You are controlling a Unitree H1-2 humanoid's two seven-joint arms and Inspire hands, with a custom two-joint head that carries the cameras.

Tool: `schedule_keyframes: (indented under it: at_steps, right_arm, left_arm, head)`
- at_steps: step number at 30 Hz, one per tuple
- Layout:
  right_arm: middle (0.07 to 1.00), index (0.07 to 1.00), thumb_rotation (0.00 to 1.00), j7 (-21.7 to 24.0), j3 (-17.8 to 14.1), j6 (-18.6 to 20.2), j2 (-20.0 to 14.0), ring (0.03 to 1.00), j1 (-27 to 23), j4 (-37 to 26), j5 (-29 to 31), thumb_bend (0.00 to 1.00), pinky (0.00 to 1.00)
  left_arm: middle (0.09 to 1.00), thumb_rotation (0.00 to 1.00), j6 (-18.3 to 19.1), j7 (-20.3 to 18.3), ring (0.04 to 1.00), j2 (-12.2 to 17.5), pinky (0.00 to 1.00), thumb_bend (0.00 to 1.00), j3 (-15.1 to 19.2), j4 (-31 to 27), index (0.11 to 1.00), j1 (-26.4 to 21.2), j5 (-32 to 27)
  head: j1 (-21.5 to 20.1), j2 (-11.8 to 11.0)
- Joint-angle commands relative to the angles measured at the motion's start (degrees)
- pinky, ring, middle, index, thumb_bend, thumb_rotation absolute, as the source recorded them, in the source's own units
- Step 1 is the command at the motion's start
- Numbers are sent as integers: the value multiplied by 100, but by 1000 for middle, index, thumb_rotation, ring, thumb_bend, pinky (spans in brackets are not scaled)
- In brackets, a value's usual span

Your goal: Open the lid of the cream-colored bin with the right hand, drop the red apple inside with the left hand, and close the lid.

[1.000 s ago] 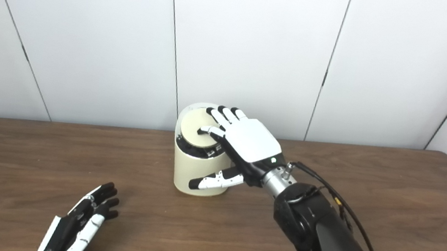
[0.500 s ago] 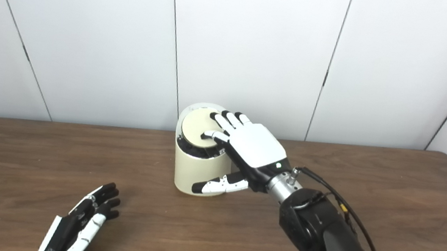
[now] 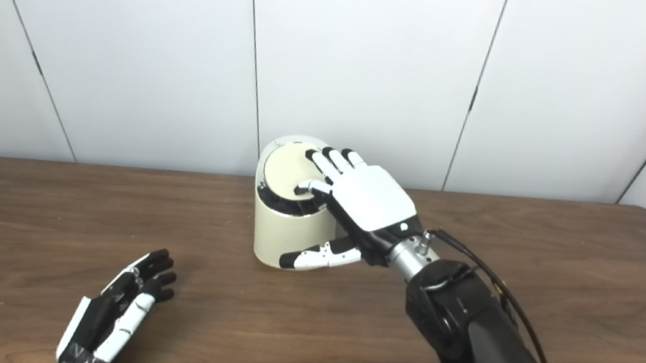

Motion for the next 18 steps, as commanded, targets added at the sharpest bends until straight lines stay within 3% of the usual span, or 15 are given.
schedule_keyframes:
  at_steps: [1, 7, 10, 18]
  right_arm:
    - [1000, 735, 938, 171, 62, -66, -52, 1000, -89, 25, -97, 658, 1000]
    - [1000, 753, 955, 152, 94, -33, 19, 1000, -40, 55, -128, 649, 1000]
    - [1000, 799, 934, -5, -107, 24, 122, 1000, 20, -52, 157, 624, 1000]
    - [1000, 901, 949, 219, -687, 485, 338, 1000, 172, -797, 717, 594, 1000]
  left_arm:
    - [869, 572, -74, 13, 841, -17, 814, 626, -9, -277, 873, -63, -40]
    - [865, 571, -47, 11, 843, -9, 825, 651, 2, -325, 884, -59, -47]
    - [871, 572, -38, -3, 843, -9, 822, 648, 3, -336, 888, -39, -78]
    - [875, 563, -73, -44, 851, 43, 828, 617, 16, -301, 895, -63, -114]
  head:
    - [-7, 6]
    - [4, 15]
    - [3, 7]
    - [6, -17]
